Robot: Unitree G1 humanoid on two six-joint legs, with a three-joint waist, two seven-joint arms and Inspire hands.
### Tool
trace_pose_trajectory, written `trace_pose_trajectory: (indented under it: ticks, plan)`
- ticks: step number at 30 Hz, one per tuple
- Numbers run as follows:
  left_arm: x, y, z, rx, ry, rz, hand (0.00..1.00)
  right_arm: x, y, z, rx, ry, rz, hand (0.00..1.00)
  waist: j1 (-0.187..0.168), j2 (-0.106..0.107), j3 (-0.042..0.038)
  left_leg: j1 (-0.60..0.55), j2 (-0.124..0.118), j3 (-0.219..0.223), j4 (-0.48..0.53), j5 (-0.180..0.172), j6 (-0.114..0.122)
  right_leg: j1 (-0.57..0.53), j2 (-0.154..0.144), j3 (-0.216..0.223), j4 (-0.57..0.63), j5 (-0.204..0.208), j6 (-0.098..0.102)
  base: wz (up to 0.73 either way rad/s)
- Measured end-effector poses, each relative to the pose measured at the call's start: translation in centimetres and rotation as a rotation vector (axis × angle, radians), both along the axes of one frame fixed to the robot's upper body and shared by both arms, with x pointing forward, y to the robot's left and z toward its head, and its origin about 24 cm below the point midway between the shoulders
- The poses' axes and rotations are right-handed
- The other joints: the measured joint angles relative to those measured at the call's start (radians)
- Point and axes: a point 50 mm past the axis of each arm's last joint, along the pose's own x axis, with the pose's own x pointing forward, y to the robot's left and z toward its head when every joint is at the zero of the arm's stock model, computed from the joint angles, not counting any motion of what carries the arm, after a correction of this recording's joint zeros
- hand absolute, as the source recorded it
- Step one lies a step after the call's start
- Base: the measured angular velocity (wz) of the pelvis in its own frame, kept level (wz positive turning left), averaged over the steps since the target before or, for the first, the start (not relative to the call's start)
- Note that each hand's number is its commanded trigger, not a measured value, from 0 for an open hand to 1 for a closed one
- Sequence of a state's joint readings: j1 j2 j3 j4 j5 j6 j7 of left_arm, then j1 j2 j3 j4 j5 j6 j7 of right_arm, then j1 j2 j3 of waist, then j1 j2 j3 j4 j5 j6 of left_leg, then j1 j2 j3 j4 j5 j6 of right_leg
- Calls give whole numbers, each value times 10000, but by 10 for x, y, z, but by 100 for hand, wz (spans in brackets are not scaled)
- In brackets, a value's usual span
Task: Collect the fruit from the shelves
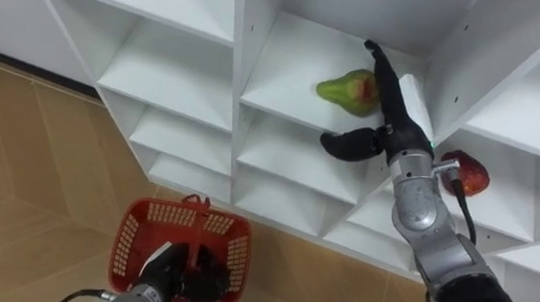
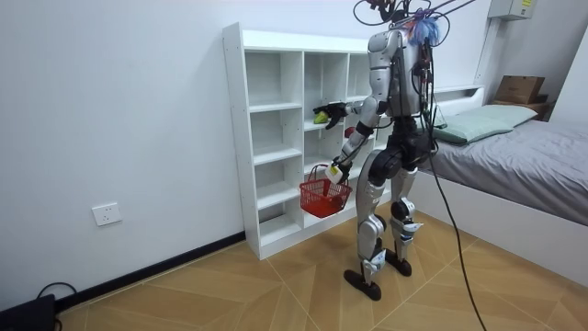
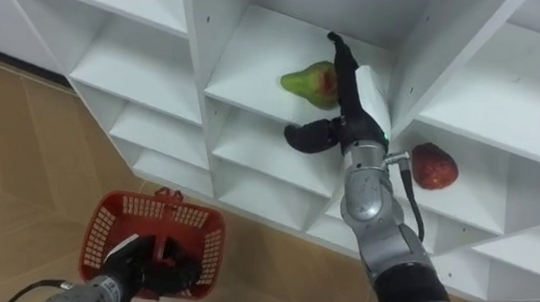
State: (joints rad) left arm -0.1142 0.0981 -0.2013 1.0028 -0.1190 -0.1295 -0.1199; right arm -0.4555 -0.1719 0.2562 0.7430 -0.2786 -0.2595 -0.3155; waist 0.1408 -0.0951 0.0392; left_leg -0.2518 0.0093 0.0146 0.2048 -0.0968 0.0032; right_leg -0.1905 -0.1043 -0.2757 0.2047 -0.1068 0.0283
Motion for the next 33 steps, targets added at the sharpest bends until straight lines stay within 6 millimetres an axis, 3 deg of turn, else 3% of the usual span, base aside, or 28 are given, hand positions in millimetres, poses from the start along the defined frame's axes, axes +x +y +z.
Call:
trace_pose_trajectory:
  ticks: [26, 27, 28, 29, 33]
  plan:
    - [-2, -7, -2, 16, 324, -481, 100, 10, -9, 10, -75, 32, -351, 1, 28, 98, 44, -507, -40, -202, 359, 57, 15, -394, -54, -112, 320, 2, 2, 1]
    - [-2, -7, -2, 9, 331, -480, 100, 11, -9, 10, 92, 118, -410, 50, 26, 97, 44, -506, -48, -202, 353, 74, 19, -394, -60, -111, 321, 2, 2, 0]
    - [-2, -7, -2, 10, 341, -480, 100, 12, -10, 10, 134, 149, -437, 79, 26, 97, 43, -504, -51, -202, 348, 81, 22, -394, -63, -109, 320, 2, 2, 0]
    - [-2, -7, -2, 22, 379, -471, 100, 13, -11, 10, 330, 235, -475, 100, 27, 94, 42, -501, -57, -204, 346, 94, 26, -393, -70, -112, 321, 2, 1, 0]
    - [-1, -2, -2, 126, 390, -436, 100, 14, -12, 9, 529, 475, -300, 100, 43, 93, 42, -490, -57, -208, 338, 131, 21, -387, -63, -87, 320, 6, -4, 0]
